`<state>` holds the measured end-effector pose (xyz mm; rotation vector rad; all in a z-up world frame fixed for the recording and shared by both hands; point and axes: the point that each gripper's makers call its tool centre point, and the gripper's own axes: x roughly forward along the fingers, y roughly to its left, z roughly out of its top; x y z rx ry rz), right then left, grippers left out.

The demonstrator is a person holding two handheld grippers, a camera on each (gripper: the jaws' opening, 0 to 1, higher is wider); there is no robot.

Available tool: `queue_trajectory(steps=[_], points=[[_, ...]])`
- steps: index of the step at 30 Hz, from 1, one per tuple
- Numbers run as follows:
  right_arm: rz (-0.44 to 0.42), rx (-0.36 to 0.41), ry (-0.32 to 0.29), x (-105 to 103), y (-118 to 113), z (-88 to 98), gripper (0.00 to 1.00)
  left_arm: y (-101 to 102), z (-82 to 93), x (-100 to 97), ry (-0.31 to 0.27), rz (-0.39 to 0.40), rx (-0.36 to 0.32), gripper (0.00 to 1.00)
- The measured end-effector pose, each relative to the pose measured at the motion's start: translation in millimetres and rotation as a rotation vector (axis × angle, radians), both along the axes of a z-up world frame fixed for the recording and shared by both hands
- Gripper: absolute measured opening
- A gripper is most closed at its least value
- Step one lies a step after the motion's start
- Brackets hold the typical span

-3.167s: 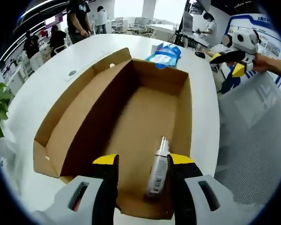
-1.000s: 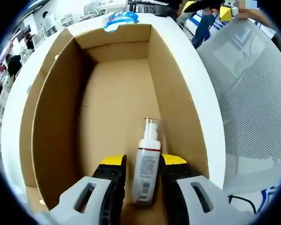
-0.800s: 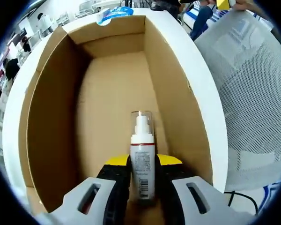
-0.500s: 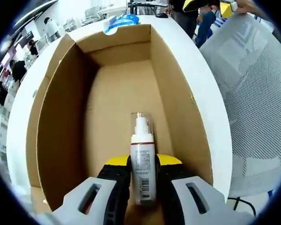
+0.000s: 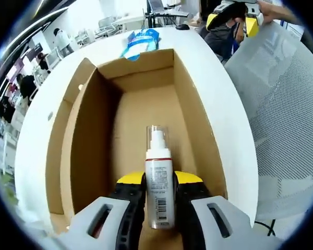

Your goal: Operate the shoe box by opening the lid, removing the specified soft item, and placing it in the target area until the item is outside and the box remains undamaged.

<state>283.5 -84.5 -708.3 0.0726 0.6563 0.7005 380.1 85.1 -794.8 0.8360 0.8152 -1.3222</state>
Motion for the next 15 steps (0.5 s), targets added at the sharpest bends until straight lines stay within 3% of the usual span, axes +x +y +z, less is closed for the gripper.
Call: queue_trajectory(steps=[15], points=[[0.01, -0.01, -0.014, 0.2, 1.4, 1.9, 0.44, -28.9, 28.1, -4.3, -0.046, -0.081, -0.067, 0.19]])
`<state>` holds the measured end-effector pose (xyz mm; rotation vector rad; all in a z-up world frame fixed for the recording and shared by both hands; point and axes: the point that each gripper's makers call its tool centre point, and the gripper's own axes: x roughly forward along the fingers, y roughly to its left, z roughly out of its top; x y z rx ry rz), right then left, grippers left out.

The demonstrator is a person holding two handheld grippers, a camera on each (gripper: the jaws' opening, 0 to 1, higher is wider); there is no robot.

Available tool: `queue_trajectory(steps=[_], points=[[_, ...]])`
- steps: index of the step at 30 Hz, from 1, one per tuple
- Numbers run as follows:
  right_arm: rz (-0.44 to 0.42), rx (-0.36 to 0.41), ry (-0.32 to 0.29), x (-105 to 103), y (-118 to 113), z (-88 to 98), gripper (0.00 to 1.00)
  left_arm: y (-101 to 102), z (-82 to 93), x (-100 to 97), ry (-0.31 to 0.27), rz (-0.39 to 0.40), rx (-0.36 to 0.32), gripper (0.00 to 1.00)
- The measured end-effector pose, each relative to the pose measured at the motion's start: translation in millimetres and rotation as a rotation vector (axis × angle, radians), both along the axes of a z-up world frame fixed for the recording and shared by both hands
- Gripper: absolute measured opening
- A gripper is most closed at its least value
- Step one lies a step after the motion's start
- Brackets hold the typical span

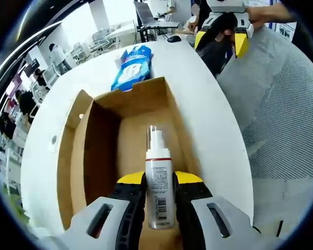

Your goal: Operate the shoe box by opening the lid, removing the specified soft item, and placing it in the target area until the item is outside and the box remains undamaged.

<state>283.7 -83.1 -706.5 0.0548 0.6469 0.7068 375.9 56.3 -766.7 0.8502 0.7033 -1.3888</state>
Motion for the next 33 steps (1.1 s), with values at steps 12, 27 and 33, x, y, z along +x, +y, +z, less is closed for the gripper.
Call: queue_trajectory(steps=[12, 27, 33], points=[[0.011, -0.017, -0.008, -0.7, 0.8, -0.8, 0.44, -25.4, 23.8, -19.8, -0.019, -0.071, -0.061, 0.19], [0.052, -0.035, -0.032, -4.2, 7.1, 0.8, 0.43, -53.8, 44.8, -57.6, -0.026, -0.189, -0.108, 0.19], [0.08, -0.028, -0.06, -6.2, 14.0, 6.7, 0.43, -64.7, 51.0, -69.8, -0.013, -0.223, -0.141, 0.19]])
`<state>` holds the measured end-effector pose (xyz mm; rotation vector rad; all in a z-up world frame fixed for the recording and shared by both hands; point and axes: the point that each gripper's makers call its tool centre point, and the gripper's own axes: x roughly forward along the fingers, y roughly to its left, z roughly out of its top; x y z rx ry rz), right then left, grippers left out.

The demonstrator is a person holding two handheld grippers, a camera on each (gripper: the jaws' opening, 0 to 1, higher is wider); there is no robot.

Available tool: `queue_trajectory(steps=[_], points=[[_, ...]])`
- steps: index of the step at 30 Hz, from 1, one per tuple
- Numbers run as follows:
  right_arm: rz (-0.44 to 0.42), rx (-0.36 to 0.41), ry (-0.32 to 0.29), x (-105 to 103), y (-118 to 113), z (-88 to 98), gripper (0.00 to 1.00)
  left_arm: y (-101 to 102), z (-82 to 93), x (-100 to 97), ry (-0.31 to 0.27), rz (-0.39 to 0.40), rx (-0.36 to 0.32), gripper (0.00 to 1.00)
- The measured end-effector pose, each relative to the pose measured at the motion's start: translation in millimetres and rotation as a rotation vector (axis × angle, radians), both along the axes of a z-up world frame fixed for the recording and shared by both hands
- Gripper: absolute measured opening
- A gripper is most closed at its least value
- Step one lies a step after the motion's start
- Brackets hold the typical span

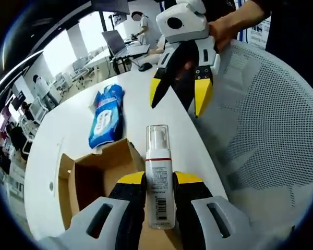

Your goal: Operate the shoe box by opening the lid, removing the specified soft item, and placing it in the target area until the item is outside and the box remains undamaged.

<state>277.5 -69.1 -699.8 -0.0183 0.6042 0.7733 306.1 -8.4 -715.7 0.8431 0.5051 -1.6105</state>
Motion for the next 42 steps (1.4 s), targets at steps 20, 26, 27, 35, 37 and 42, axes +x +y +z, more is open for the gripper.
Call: queue_trajectory(steps=[20, 26, 27, 35, 37, 42], points=[[0.154, 0.029, -0.081, -15.5, 28.2, 16.3, 0.37, -21.2, 29.8, -46.0, 0.136, -0.121, -0.084, 0.19], [0.183, 0.04, -0.091, -18.9, 33.6, 19.5, 0.29, -21.4, 33.7, -56.3, 0.176, -0.153, -0.087, 0.19], [0.188, 0.042, -0.092, -20.0, 34.7, 20.3, 0.28, -21.3, 33.9, -57.0, 0.181, -0.155, -0.086, 0.19], [0.24, 0.07, -0.101, -28.0, 44.0, 26.3, 0.19, -14.9, 32.3, -61.1, 0.228, -0.187, -0.073, 0.19], [0.262, 0.072, -0.097, -31.8, 47.5, 26.7, 0.18, -13.2, 31.4, -63.0, 0.237, -0.193, -0.069, 0.2], [0.265, 0.078, -0.084, -34.1, 49.6, 27.3, 0.17, -10.7, 31.1, -69.2, 0.274, -0.206, -0.061, 0.2]])
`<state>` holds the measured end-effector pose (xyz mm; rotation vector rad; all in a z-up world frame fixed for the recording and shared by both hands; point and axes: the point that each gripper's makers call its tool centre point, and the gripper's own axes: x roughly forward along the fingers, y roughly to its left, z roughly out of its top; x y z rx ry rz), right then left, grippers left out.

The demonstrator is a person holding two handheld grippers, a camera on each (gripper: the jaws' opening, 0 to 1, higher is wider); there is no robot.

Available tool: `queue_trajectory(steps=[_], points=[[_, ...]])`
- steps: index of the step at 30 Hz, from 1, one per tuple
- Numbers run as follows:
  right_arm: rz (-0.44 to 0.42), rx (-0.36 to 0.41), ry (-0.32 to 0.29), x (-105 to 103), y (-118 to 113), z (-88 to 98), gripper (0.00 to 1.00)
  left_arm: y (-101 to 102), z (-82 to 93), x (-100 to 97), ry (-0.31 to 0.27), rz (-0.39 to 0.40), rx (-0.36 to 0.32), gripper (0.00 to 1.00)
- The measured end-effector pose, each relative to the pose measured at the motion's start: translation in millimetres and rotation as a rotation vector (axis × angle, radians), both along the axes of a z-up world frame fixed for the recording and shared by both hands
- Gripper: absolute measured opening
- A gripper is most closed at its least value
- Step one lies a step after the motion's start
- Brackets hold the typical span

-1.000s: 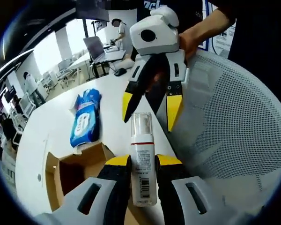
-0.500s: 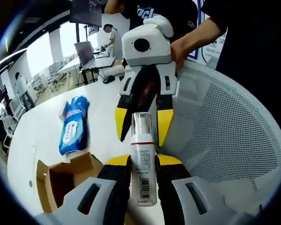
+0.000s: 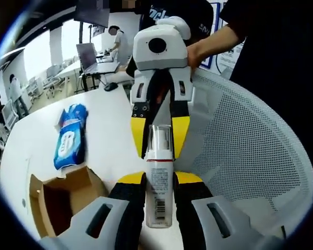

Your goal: Operate the shoe box by opening the lid, removing the specified soft item, and placing it in the target area until the item is outside and the box remains undamaged.

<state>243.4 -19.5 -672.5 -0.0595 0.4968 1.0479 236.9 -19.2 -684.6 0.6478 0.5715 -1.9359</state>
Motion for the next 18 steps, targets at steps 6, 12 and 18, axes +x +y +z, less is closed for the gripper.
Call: queue_trajectory(steps=[6, 12, 18], points=[[-0.014, 0.026, 0.036, 0.0, -0.6, 1.4, 0.17, -0.4, 0.1, -2.0, 0.023, 0.004, 0.008, 0.2], [-0.02, 0.034, 0.059, -0.4, -0.4, 1.0, 0.16, -0.5, -0.8, -3.3, 0.035, 0.01, 0.017, 0.2], [-0.04, 0.051, 0.076, 3.5, -4.3, 2.1, 0.16, -2.7, 0.8, 0.8, 0.036, 0.044, 0.017, 0.21]])
